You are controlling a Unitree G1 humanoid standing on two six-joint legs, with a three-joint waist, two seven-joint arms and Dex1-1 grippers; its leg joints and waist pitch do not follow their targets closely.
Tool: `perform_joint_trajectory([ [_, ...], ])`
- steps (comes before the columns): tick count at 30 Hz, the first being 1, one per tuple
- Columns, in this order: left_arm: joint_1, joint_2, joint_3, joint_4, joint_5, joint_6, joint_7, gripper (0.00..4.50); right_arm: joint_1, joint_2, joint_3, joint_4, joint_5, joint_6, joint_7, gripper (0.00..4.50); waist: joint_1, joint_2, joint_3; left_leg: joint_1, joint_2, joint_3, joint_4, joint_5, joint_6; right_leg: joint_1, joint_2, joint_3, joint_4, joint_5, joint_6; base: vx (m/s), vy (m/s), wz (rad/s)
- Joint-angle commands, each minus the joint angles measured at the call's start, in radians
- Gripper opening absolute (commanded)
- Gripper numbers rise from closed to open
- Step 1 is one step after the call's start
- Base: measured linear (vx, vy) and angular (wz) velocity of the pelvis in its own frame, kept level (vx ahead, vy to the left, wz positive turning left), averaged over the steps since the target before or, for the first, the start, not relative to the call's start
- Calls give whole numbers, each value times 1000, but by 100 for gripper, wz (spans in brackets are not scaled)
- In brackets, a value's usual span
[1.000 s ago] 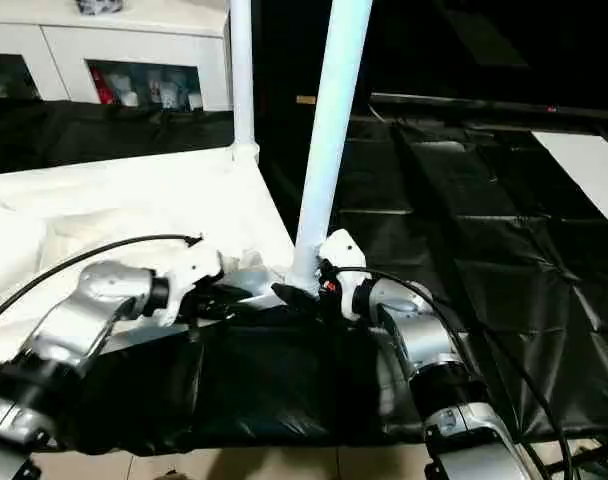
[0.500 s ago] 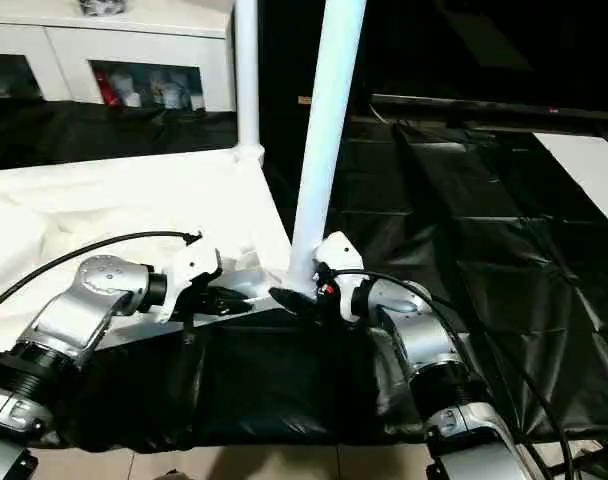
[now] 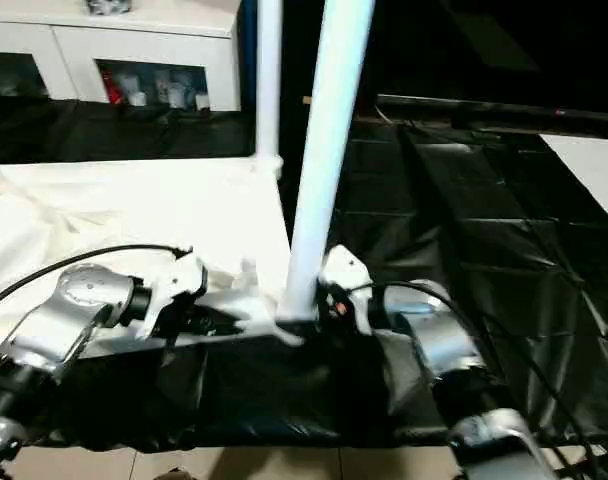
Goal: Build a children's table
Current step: Rotate leg to tighten
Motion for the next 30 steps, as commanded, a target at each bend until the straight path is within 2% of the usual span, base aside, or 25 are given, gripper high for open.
perform_joint_trajectory([
  [1, 15, 0, -28, -31, -36, -9, -66, 0, 10, -21, 6, -4, 1, 18, 8, 363, 4, 8, -58, 3, 17, 7, -63, -211, 47, 50, -38, 29, -59, -121, -253, 0, 0, 0],
  [8, 20, 12, -33, -46, -42, -1, -74, 0, 13, -8, 19, -8, -2, 30, 7, 310, 8, 7, -59, 3, 16, 6, -64, -209, 37, 50, -38, 29, -59, -126, -243, 0, 0, 0],
  [9, 21, 12, -32, -47, -42, -1, -74, 0, 14, -7, 20, -11, 0, 35, 9, 291, 7, 7, -59, 3, 15, 6, -64, -208, 36, 50, -37, 29, -59, -126, -242, 0, 0, 0],
  [14, 25, 14, -27, -42, -45, 0, -68, 0, 16, -6, 23, -14, 9, 45, 13, 277, 8, 7, -59, 3, 15, 6, -64, -202, 37, 50, -37, 29, -59, -123, -241, 0, 0, 0],
  [18, 13, -14, -11, -12, -23, 11, 14, 0, 35, 12, 9, -21, 17, 59, -23, 275, 8, 7, -59, 3, 15, 6, -64, -200, 36, 49, -37, 29, -58, -109, -244, 0, 0, 0],
  [19, 4, -28, -9, 3, -5, 17, 56, 0, 37, 25, 0, -15, 15, 65, -54, 274, 6, 6, -58, 2, 15, 7, -64, -205, 35, 49, -37, 30, -59, -115, -244, 0, 0, 0],
  [22, -30, -100, 0, 49, 35, 32, 194, 0, 30, 99, -43, 40, -21, 52, -268, 274, 6, 5, -52, 8, 13, 5, -70, -268, 7, 43, -41, 31, -75, -259, -209, 0, 0, 0],
  [23, -39, -124, -2, 59, 43, 43, 228, 0, 25, 124, -56, 63, -32, 62, -343, 274, 7, 11, -52, 10, 12, 3, -72, -285, -8, 41, -44, 31, -80, -315, -192, 0, 0, 0],
  [25, -60, -174, -16, 81, 68, 59, 294, 0, 16, 174, -79, 104, -49, 80, -482, 274, 3, 7, -51, 8, 11, -1, -75, -299, -28, 38, -44, 31, -87, -376, -157, 0, 0, 0],
  [27, -95, -258, -24, 126, 90, 84, 389, 0, 4, 247, -81, 147, -78, 91, -639, 273, 0, 14, -51, 7, 10, -4, -77, -315, -35, 37, -44, 30, -90, -397, -142, 0, 0, 0],
  [28, -97, -262, -24, 129, 91, 85, 394, 0, 3, 251, -80, 149, -81, 91, -649, 273, -1, 13, -49, 9, 10, -3, -78, -325, -36, 34, -43, 30, -94, -408, -137, 0, 0, 0],
  [29, -114, -307, -31, 155, 101, 88, 441, 0, -20, 309, -87, 191, -98, 94, -770, 273, -3, 12, -50, 9, 7, -5, -76, -337, -35, 33, -42, 29, -95, -426, -129, 0, 0, 0],
  [30, -119, -320, -33, 164, 106, 84, 455, 0, -29, 330, -95, 206, -99, 96, -806, 273, -5, 12, -50, 7, 6, -7, -78, -340, -34, 33, -44, 28, -99, -447, -120, 0, 0, 0],
])
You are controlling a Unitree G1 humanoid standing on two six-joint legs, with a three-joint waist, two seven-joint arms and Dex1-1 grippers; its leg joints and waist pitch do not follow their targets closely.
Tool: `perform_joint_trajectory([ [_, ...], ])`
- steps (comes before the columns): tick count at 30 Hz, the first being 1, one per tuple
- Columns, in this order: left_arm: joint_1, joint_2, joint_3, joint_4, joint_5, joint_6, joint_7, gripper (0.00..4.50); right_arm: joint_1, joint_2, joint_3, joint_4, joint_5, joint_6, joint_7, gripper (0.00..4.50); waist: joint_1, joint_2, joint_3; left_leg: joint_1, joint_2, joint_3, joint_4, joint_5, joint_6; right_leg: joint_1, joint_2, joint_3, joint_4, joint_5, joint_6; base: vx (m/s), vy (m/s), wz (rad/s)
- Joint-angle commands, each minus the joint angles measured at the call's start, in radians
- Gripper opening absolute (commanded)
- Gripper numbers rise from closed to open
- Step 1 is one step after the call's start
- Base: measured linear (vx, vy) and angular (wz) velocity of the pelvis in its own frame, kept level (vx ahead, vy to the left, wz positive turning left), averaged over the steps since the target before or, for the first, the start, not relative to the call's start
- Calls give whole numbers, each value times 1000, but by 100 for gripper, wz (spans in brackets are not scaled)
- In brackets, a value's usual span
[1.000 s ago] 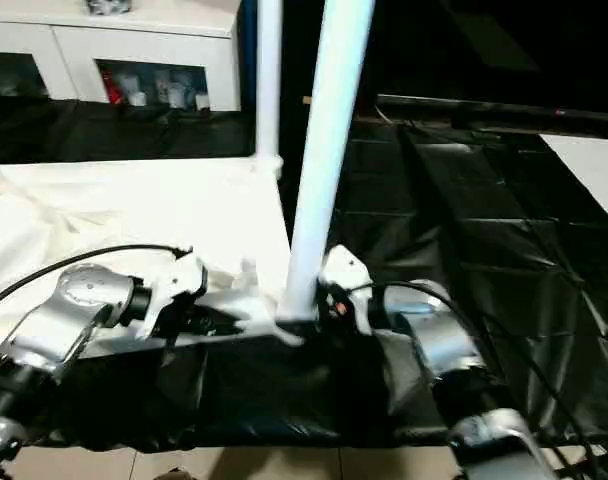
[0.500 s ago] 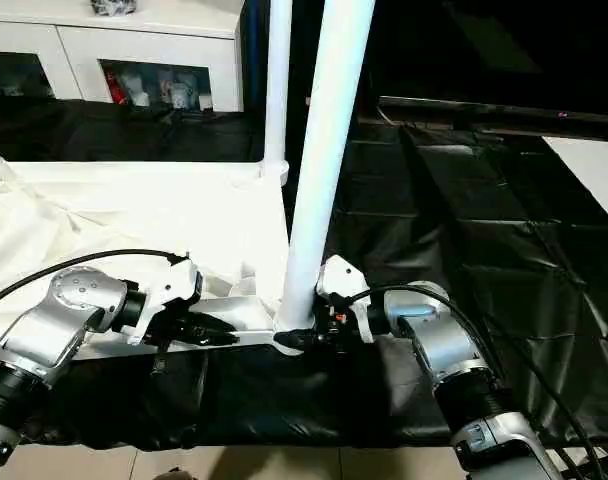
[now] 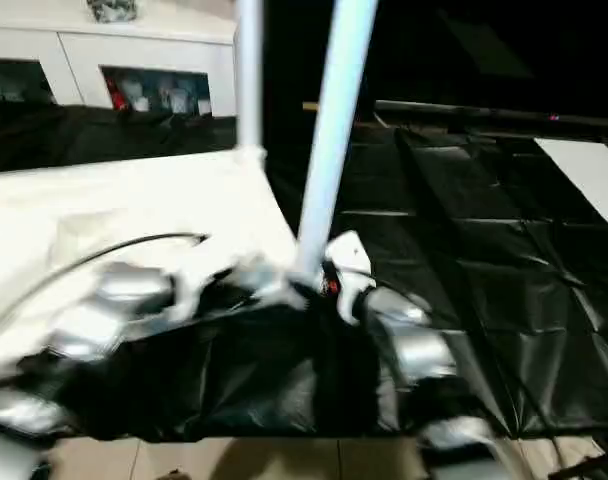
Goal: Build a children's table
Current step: Rotate leg to tighten
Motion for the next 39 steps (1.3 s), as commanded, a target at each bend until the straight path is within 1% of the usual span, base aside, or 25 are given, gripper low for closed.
perform_joint_trajectory([
  [1, -22, -91, -61, 16, -10, -11, 32, 0, -10, 84, 56, 75, -47, 29, -91, 273, 1, 7, -45, 4, 8, -5, -78, -344, -33, 30, -43, 26, -97, -452, -119, 0, 0, 0],
  [2, -29, -103, -64, 30, -2, -19, 39, 0, -20, 110, 52, 91, -55, 12, -118, 273, -3, 8, -46, 4, 7, -5, -79, -359, -29, 26, -41, 25, -101, -462, -108, 0, 0, 0],
  [4, -32, -108, -69, 37, 4, -28, 35, 0, -24, 121, 61, 97, -55, -17, -92, 273, -4, 8, -46, 5, 8, -6, -79, -369, -26, 24, -42, 25, -103, -460, -105, 0, 0, 0],
  [5, -34, -109, -69, 39, 6, -32, 33, 0, -24, 124, 65, 98, -48, -30, -67, 308, -5, 8, -46, 2, 8, -6, -80, -372, -20, 27, -42, 24, -102, -451, -106, 0, 0, 0],
  [6, -35, -103, -70, 38, 5, -38, 20, 0, -22, 119, 67, 91, -44, -31, -47, 329, -5, 9, -46, 1, 9, -6, -80, -370, -16, 27, -41, 25, -102, -439, -108, 0, 0, 0],
  [7, -34, -89, -70, 33, 3, -56, -5, 0, -17, 109, 61, 77, -28, -23, -20, 345, -5, 13, -47, 1, 9, -6, -80, -370, -13, 26, -41, 26, -101, -426, -113, 0, 0, 0],
  [10, -26, -58, -68, 20, -9, -86, -59, 0, -10, 79, 66, 57, -23, -27, 20, 361, -4, 11, -50, -4, 11, -5, -81, -346, -6, 31, -40, 27, -95, -372, -125, 0, 0, 0],
  [11, -6, -18, -68, -9, -35, -140, -140, 0, 1, 30, 80, 28, -29, -37, 79, 378, -2, 11, -52, -4, 11, -5, -80, -323, -2, 34, -39, 27, -91, -328, -137, 0, 0, 0],
  [12, 0, -8, -68, -19, -45, -148, -164, 0, 4, 18, 80, 21, -28, -38, 97, 378, -1, 12, -56, -7, 12, -1, -76, -282, 6, 38, -39, 29, -82, -252, -156, 0, 0, 0],
  [13, 0, -8, -68, -19, -45, -148, -164, 0, 4, 18, 80, 21, -28, -38, 97, 378, -1, 13, -57, -7, 13, 0, -75, -263, 9, 38, -38, 29, -78, -210, -170, 60, -2, 3],
  [14, 11, 22, -67, -40, -58, -151, -213, 0, 6, -22, 89, 13, -24, -50, 158, 378, -2, 13, -57, -3, 14, 4, -71, -237, 16, 37, -37, 29, -72, -152, -195, 60, -2, 3],
  [15, 16, 41, -69, -51, -63, -146, -239, 0, 8, -47, 98, 7, -25, -59, 200, 378, 1, 10, -60, -6, 12, 6, -66, -208, 28, 45, -36, 27, -64, -97, -211, 63, -1, 2],
  [17, 29, 85, -65, -77, -80, -158, -307, 0, 17, -118, 126, -22, -22, -76, 331, 378, 2, 13, -63, -8, 10, 8, -61, -156, 53, 48, -33, 26, -55, -14, -231, 55, -1, 0],
  [18, 29, 85, -65, -77, -80, -158, -307, 0, 17, -118, 126, -22, -22, -76, 331, 378, 1, 14, -61, -9, 11, 8, -59, -142, 66, 50, -33, 25, -53, 16, -242, 0, 0, 0],
  [20, 35, 102, -55, -87, -97, -166, -343, 0, 25, -153, 141, -46, -21, -81, 407, 378, 4, 15, -61, -4, 12, 11, -58, -145, 71, 47, -32, 26, -52, 24, -256, 0, 0, 0],
  [22, 37, 113, -51, -92, -109, -169, -369, 0, 30, -174, 151, -63, -14, -80, 454, 378, 6, 15, -59, -4, 14, 10, -60, -159, 72, 51, -33, 25, -54, 2, -258, 0, 0, 0],
  [23, 43, 140, -51, -104, -125, -173, -423, 0, 44, -213, 173, -107, 9, -75, 558, 378, 9, 16, -58, -2, 15, 10, -61, -175, 69, 49, -33, 24, -56, -22, -258, 0, 0, 0],
  [25, 47, 165, -53, -113, -137, -174, -465, 0, 56, -242, 192, -143, 31, -70, 640, 378, 15, 16, -56, -1, 18, 11, -63, -204, 67, 49, -33, 24, -58, -60, -253, 0, 0, 0],
  [26, 50, 188, -56, -118, -149, -174, -498, 0, 68, -267, 212, -179, 53, -53, 709, 378, 22, 19, -54, 2, 21, 12, -65, -234, 62, 46, -34, 25, -62, -104, -247, 0, 0, 0],
  [28, 52, 196, -58, -120, -154, -175, -511, 0, 72, -276, 220, -192, 61, -47, 735, 352, 24, 18, -52, 2, 22, 12, -67, -249, 54, 43, -34, 26, -64, -134, -241, 0, 0, 0],
  [29, 53, 209, -61, -119, -158, -176, -533, 0, 83, -296, 239, -218, 71, -42, 780, 344, 25, 18, -51, 3, 22, 12, -68, -257, 50, 42, -35, 26, -66, -149, -239, 0, 0, 0],
  [30, 52, 210, -61, -118, -157, -177, -535, 0, 83, -297, 240, -220, 71, -42, 784, 344, 30, 18, -51, 7, 24, 12, -69, -269, 43, 40, -37, 27, -68, -171, -236, 0, 0, 0],
  [32, 49, 218, -61, -112, -155, -181, -551, 0, 94, -310, 250, -241, 73, -35, 823, 332, 31, 16, -50, 3, 23, 11, -71, -273, 36, 41, -38, 29, -69, -194, -228, 0, 0, 0],
  [33, 45, 218, -59, -105, -154, -185, -553, 0, 101, -313, 253, -249, 70, -36, 831, 307, 35, 16, -51, 4, 23, 10, -71, -268, 32, 40, -39, 30, -70, -198, -221, 0, 0, 0],
  [39, 33, 202, -51, -82, -152, -197, -527, 0, 115, -311, 259, -267, 73, -23, 825, 279, 38, 13, -55, 1, 20, 10, -68, -227, 31, 43, -37, 28, -64, -140, -226, 0, 0, 0],
])
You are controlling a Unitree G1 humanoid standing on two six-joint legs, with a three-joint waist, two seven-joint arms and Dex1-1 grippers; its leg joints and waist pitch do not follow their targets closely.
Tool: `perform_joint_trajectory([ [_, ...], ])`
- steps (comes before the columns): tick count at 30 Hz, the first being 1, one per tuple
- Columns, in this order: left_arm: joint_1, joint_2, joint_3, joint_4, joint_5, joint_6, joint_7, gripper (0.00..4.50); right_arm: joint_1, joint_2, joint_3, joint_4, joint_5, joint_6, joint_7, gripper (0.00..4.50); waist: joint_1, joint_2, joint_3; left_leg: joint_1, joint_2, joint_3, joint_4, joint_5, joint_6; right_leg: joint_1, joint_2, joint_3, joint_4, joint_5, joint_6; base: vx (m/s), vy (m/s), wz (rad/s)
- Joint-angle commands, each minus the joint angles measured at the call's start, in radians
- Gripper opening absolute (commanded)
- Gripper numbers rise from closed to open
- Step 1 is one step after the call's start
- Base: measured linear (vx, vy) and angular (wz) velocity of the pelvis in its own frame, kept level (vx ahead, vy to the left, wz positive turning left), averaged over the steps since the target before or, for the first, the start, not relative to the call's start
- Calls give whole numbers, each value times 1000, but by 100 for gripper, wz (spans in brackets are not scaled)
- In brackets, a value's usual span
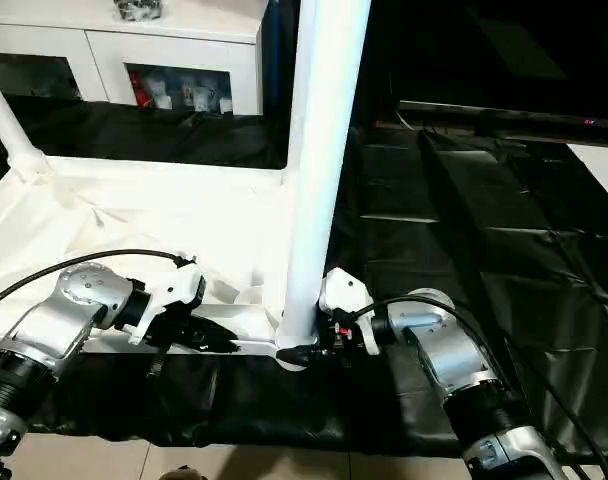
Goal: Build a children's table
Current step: Rotate leg to tighten
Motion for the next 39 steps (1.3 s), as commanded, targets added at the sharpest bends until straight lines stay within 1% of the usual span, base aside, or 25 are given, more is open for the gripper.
perform_joint_trajectory([
  [1, -32, -31, 1, -13, -30, -23, 12, 0, 22, 2, 40, -13, -2, 28, 13, 274, -6, 4, -53, 5, 17, 7, -66, -225, 30, 45, -36, 31, -64, -137, -222, 0, 0, 0],
  [4, -37, -61, 16, -3, -25, -20, 66, 0, 28, 33, 22, -9, 6, 39, -38, 272, -3, 9, -52, 7, 18, 6, -67, -239, 26, 44, -38, 31, -66, -152, -220, 0, 0, 0],
  [5, -39, -68, 20, 0, -23, -16, 82, 0, 27, 45, 13, -1, 5, 40, -58, 272, -4, 7, -50, 7, 18, 6, -69, -255, 20, 42, -38, 31, -69, -172, -217, 0, 0, 0],
  [6, -44, -76, 23, 4, -17, -9, 102, 0, 23, 60, 1, 11, 6, 41, -84, 272, -4, 17, -50, 7, 17, 3, -71, -272, 11, 44, -40, 31, -70, -205, -209, 0, 0, 0],
  [8, -58, -103, 30, 22, 3, 10, 169, 0, 7, 112, -36, 53, 3, 51, -188, 272, -10, 12, -48, 7, 16, 3, -74, -302, -1, 42, -41, 31, -78, -257, -196, 0, 0, 0],
  [10, -67, -123, 33, 34, 14, 20, 212, 0, -6, 145, -54, 84, -10, 53, -269, 271, -13, 13, -48, 9, 15, 1, -75, -305, -14, 40, -43, 31, -82, -294, -182, 0, 0, 0],
  [11, -81, -153, 36, 49, 30, 38, 272, 0, -24, 185, -70, 128, -31, 55, -370, 270, -18, 18, -48, 5, 13, -3, -78, -308, -27, 41, -43, 30, -82, -318, -169, 0, 0, 0],
  [12, -81, -153, 36, 49, 30, 38, 272, 0, -24, 185, -70, 128, -31, 55, -370, 270, -23, 16, -47, 5, 12, -3, -78, -314, -30, 40, -42, 29, -85, -324, -167, 0, 0, 0],
  [14, -100, -191, 36, 69, 52, 59, 347, 0, -46, 231, -84, 180, -58, 58, -486, 270, -33, 17, -49, 7, 11, -4, -77, -312, -37, 39, -39, 28, -83, -309, -170, 0, 0, 0],
  [15, -117, -230, 37, 86, 72, 79, 425, 0, -69, 284, -98, 227, -79, 69, -599, 270, -37, 25, -49, 4, 10, -5, -78, -307, -39, 41, -40, 29, -81, -292, -173, 0, 0, 0],
  [17, -127, -260, 39, 97, 86, 99, 479, 0, -89, 329, -109, 264, -98, 78, -691, 270, -47, 20, -51, 5, 8, -5, -77, -304, -41, 42, -38, 28, -83, -287, -173, 0, 0, 0],
  [19, -132, -287, 44, 104, 99, 107, 528, 0, -109, 374, -123, 299, -113, 86, -788, 269, -48, 23, -51, 5, 8, -3, -74, -293, -34, 40, -38, 30, -82, -258, -180, 0, 0, 0],
  [20, -134, -298, 44, 107, 103, 110, 545, 0, -120, 395, -126, 316, -122, 83, -833, 269, -52, 23, -51, 1, 7, -4, -75, -283, -30, 44, -37, 29, -81, -253, -178, 0, 0, 0],
  [21, -134, -313, 43, 108, 109, 112, 566, 0, -134, 423, -127, 339, -137, 72, -891, 269, -51, 34, -52, 1, 7, -4, -75, -275, -31, 43, -38, 29, -81, -237, -178, 0, 0, 0],
  [22, -132, -320, 40, 105, 111, 111, 570, 0, -141, 437, -122, 353, -146, 54, -905, 269, -55, 33, -52, -1, 7, -4, -76, -276, -32, 42, -37, 29, -81, -233, -179, 0, 0, 0],
  [24, -128, -322, 36, 102, 113, 100, 563, 0, -148, 448, -122, 365, -133, 19, -863, 269, -56, 31, -53, 0, 6, -3, -75, -285, -26, 44, -36, 28, -82, -244, -173, 0, 0, 0],
  [26, -126, -318, 37, 100, 111, 90, 555, 0, -147, 448, -137, 361, -107, 18, -817, 325, -56, 35, -53, 0, 7, -2, -74, -280, -16, 44, -34, 30, -81, -212, -182, 0, 0, 0],
  [28, -121, -306, 35, 96, 105, 60, 529, 0, -141, 437, -145, 345, -90, 26, -783, 342, -55, 35, -53, 1, 7, -2, -74, -273, -6, 45, -33, 30, -79, -182, -191, 0, 0, 0],
  [30, -103, -265, 33, 76, 79, -7, 433, 0, -125, 373, -123, 306, -92, 17, -684, 349, -55, 30, -56, -1, 8, 0, -70, -251, 6, 50, -32, 29, -73, -124, -206, 0, 0, 0],
  [31, -96, -249, 31, 67, 71, -16, 400, 0, -121, 350, -114, 299, -96, 9, -656, 368, -53, 31, -57, -2, 8, -1, -70, -242, 12, 52, -32, 28, -71, -109, -209, 0, 0, 0],
  [34, -86, -222, 24, 57, 67, -26, 357, 0, -121, 319, -105, 301, -102, -12, -620, 368, -52, 32, -58, -1, 9, 3, -66, -213, 27, 51, -35, 29, -65, -57, -234, 0, 0, 0],
  [35, -76, -194, 21, 50, 61, -35, 314, 0, -123, 286, -101, 308, -111, -42, -580, 368, -54, 26, -57, -2, 10, 4, -66, -210, 31, 53, -35, 29, -64, -49, -243, 0, 0, 0],
  [37, -71, -171, 27, 52, 52, -56, 279, 0, -126, 247, -99, 311, -122, -75, -529, 368, -52, 29, -57, 0, 11, 5, -64, -217, 34, 52, -36, 28, -63, -59, -246, 0, 0, 0],
  [38, -67, -157, 36, 49, 34, -55, 243, 0, -126, 222, -103, 304, -112, -81, -478, 368, -52, 24, -55, 1, 11, 7, -65, -227, 37, 51, -34, 28, -66, -71, -247, 0, 0, 0],
  [39, -66, -154, 37, 49, 31, -54, 233, 0, -125, 217, -104, 300, -108, -80, -465, 368, -50, 28, -55, 1, 12, 6, -66, -224, 39, 51, -35, 29, -64, -77, -249, 0, 0, 0],
])
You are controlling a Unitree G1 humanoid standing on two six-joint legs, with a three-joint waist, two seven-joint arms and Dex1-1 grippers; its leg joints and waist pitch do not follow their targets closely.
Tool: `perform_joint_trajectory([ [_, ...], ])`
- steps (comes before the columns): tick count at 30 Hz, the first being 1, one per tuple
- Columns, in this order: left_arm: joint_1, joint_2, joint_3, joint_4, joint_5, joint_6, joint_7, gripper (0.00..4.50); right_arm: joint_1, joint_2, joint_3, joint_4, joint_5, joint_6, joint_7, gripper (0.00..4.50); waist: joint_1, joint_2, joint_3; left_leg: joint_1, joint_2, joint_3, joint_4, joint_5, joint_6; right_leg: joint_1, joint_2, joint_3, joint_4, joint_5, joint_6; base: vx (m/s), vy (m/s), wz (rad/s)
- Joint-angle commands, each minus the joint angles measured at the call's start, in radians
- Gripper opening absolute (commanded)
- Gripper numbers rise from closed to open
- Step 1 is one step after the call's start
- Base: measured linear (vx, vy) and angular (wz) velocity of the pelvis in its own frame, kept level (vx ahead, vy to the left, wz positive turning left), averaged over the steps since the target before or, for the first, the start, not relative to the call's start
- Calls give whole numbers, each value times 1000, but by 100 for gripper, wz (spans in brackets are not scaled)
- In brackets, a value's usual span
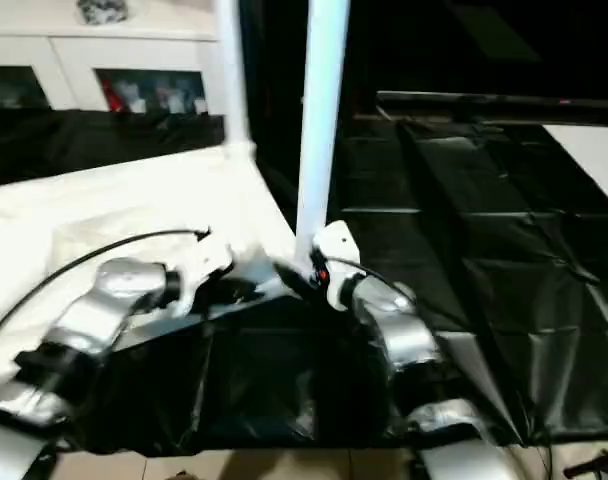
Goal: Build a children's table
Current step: Rotate leg to tighten
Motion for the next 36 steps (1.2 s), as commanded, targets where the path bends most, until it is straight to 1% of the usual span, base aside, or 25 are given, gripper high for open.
perform_joint_trajectory([
  [1, -10, -19, -25, -56, -45, -44, -86, 0, 8, -7, 41, 8, -17, 10, 63, 368, 1, 6, -56, 1, 13, 8, -62, -227, 42, 51, -36, 30, -62, -80, -252, 0, 0, 0],
  [2, -11, 2, -20, -52, -60, -47, -139, 0, 14, -44, 53, -19, 1, 5, 155, 368, 4, -7, -54, 0, 13, 7, -62, -228, 48, 54, -36, 29, -61, -102, -249, 0, 0, 0],
  [4, -12, 14, -19, -49, -67, -49, -166, 0, 21, -65, 65, -38, 10, 1, 207, 368, 9, -3, -53, 3, 16, 9, -62, -224, 54, 51, -36, 29, -63, -115, -245, 0, 0, 0],
  [6, -16, 32, -19, -43, -77, -48, -208, 0, 34, -98, 83, -75, 29, 16, 298, 368, 15, -6, -53, 3, 18, 11, -61, -218, 57, 49, -36, 30, -61, -106, -250, 0, 0, 0],
  [7, -19, 42, -21, -40, -85, -45, -240, 0, 43, -122, 97, -103, 42, 34, 359, 368, 17, -7, -53, 3, 17, 11, -60, -220, 60, 51, -35, 29, -60, -107, -251, 0, 0, 0],
  [8, -19, 42, -21, -40, -85, -45, -240, 0, 43, -122, 97, -103, 42, 34, 359, 368, 21, -7, -52, 2, 18, 10, -60, -218, 63, 52, -36, 29, -60, -108, -249, 0, 0, 0],
  [9, -20, 48, -24, -39, -90, -45, -253, 0, 45, -131, 104, -110, 49, 35, 385, 368, 26, -6, -54, 4, 19, 11, -60, -211, 62, 48, -38, 30, -59, -108, -250, 0, 0, 0],
  [12, -34, 75, -39, -26, -94, -44, -315, 0, 73, -184, 145, -186, 81, 73, 527, 368, 35, -7, -53, 4, 20, 11, -59, -211, 64, 48, -37, 29, -59, -108, -251, 0, 0, 0],
  [13, -34, 76, -40, -25, -94, -44, -317, 0, 74, -185, 146, -188, 82, 74, 531, 368, 38, -7, -53, 5, 20, 11, -59, -210, 65, 48, -37, 29, -59, -108, -250, 0, 0, 0],
  [14, -34, 76, -40, -25, -94, -44, -317, 0, 74, -185, 146, -188, 82, 74, 531, 353, 41, -7, -53, 3, 21, 10, -59, -208, 62, 47, -39, 29, -57, -109, -253, 0, 0, 0],
  [15, -41, 80, -39, -19, -94, -44, -330, 0, 79, -192, 154, -199, 84, 84, 554, 334, 44, -8, -53, 4, 20, 10, -60, -213, 58, 46, -39, 29, -59, -119, -252, 0, 0, 0],
  [17, -47, 83, -36, -12, -93, -45, -343, 0, 85, -195, 160, -213, 88, 100, 569, 331, 48, -10, -52, 4, 20, 10, -61, -213, 51, 47, -40, 30, -59, -127, -247, 0, 0, 0],
  [18, -49, 83, -36, -10, -92, -46, -344, 0, 85, -195, 160, -214, 89, 103, 572, 331, 49, -9, -53, 4, 20, 10, -60, -211, 49, 47, -40, 30, -59, -128, -245, 0, 0, 0],
  [19, -52, 82, -36, -7, -92, -47, -344, 0, 85, -196, 159, -216, 90, 107, 575, 311, 50, -9, -54, 4, 20, 10, -60, -209, 48, 47, -40, 30, -58, -126, -244, 0, 0, 0],
  [21, -55, 81, -37, -2, -91, -49, -342, 0, 86, -197, 160, -217, 92, 112, 577, 294, 51, -7, -55, 3, 19, 9, -59, -199, 44, 48, -41, 29, -56, -107, -247, 0, 0, 0],
  [23, -51, 81, -35, -4, -95, -52, -338, 0, 95, -198, 166, -228, 94, 121, 575, 289, 51, -2, -56, 3, 19, 9, -58, -195, 43, 48, -39, 29, -55, -88, -251, 0, 0, 0],
  [25, -45, 80, -33, -7, -97, -53, -334, 0, 102, -195, 167, -234, 94, 124, 567, 276, 52, -5, -57, 3, 18, 9, -57, -190, 45, 49, -39, 28, -54, -75, -253, 0, 0, 0],
  [26, -40, 79, -31, -9, -97, -56, -335, 0, 110, -192, 166, -243, 95, 130, 560, 275, 51, -1, -57, 3, 18, 9, -57, -196, 41, 50, -38, 28, -54, -67, -254, 0, 0, 0],
  [28, -38, 78, -29, -9, -95, -60, -331, 0, 113, -189, 163, -247, 97, 133, 555, 273, 53, -1, -56, 4, 18, 9, -58, -202, 39, 50, -38, 28, -55, -75, -253, 0, 0, 0],
  [29, -35, 69, -21, -8, -91, -61, -305, 0, 122, -173, 150, -250, 100, 131, 521, 272, 51, 2, -56, 4, 18, 8, -59, -214, 35, 50, -38, 28, -57, -86, -251, 0, 0, 0],
  [31, -32, 60, -15, -8, -87, -61, -280, 0, 128, -154, 136, -246, 103, 126, 485, 272, 50, 0, -56, 3, 18, 7, -61, -226, 26, 50, -39, 28, -58, -105, -248, 0, 0, 0],
  [32, -34, 48, -12, -2, -77, -65, -247, 0, 125, -131, 123, -227, 93, 114, 428, 272, 49, -2, -54, 4, 17, 7, -62, -233, 19, 49, -41, 29, -60, -126, -243, 0, 0, 0],
  [34, -36, 36, -12, 6, -63, -66, -207, 0, 121, -107, 109, -205, 82, 101, 367, 272, 46, -2, -53, 2, 17, 5, -63, -237, 15, 49, -42, 29, -63, -142, -237, 0, 0, 0],
  [35, -51, 1, -15, 33, -23, -57, -100, 0, 106, -50, 79, -149, 63, 107, 228, 272, 41, -9, -53, 4, 16, 5, -66, -249, 4, 47, -44, 31, -68, -191, -220, 0, 0, 0],
  [36, -51, 1, -15, 33, -23, -57, -100, 0, 106, -50, 79, -149, 63, 107, 228, 272, 39, -5, -48, 5, 15, 3, -70, -276, -7, 45, -45, 30, -74, -251, -206, 0, 0, 0],
])
